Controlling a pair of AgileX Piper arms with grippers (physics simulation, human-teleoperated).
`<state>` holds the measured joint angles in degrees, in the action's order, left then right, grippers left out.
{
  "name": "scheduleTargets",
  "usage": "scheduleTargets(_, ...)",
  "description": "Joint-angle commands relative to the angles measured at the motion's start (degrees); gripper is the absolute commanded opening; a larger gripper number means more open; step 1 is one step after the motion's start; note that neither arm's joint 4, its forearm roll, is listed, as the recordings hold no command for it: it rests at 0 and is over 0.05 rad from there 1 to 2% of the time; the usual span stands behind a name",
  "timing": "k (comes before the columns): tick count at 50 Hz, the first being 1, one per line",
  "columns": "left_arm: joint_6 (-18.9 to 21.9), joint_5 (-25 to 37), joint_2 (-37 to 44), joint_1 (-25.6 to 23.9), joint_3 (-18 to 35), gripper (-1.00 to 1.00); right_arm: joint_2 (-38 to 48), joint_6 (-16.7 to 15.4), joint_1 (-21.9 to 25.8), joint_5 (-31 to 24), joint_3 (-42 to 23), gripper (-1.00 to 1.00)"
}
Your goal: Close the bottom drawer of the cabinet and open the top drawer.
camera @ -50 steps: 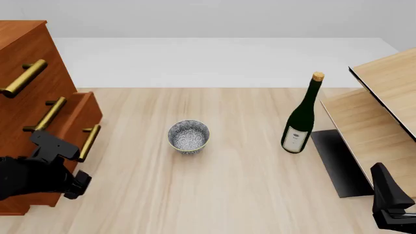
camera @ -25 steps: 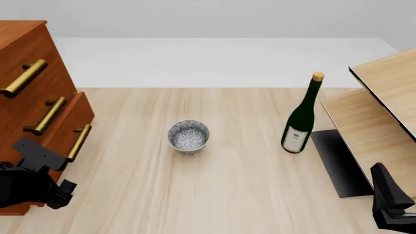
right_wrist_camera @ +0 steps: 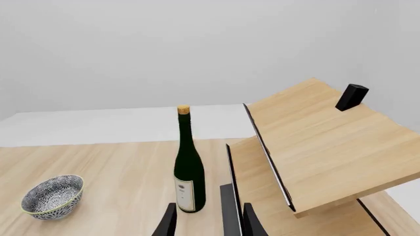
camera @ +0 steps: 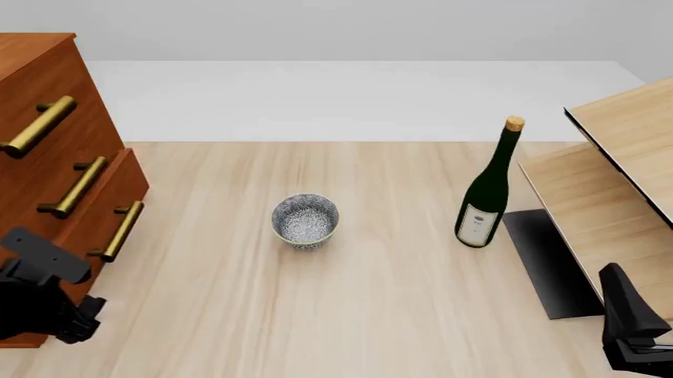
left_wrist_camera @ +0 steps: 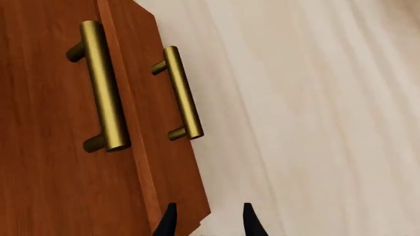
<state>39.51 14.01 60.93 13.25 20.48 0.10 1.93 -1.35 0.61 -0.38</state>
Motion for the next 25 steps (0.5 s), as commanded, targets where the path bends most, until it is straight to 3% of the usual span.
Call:
scheduleTargets(1,1.2,-0.1,-1.0,0.9,0.0,1.00,0.0,0.0,0.0,0.0,0.0,1.00)
scheduleTargets(25,6.5,-5.0,-1.2,4.3,-2.7,1.00,0.0,0.3,-0.3,0.0,-0.1,1.00)
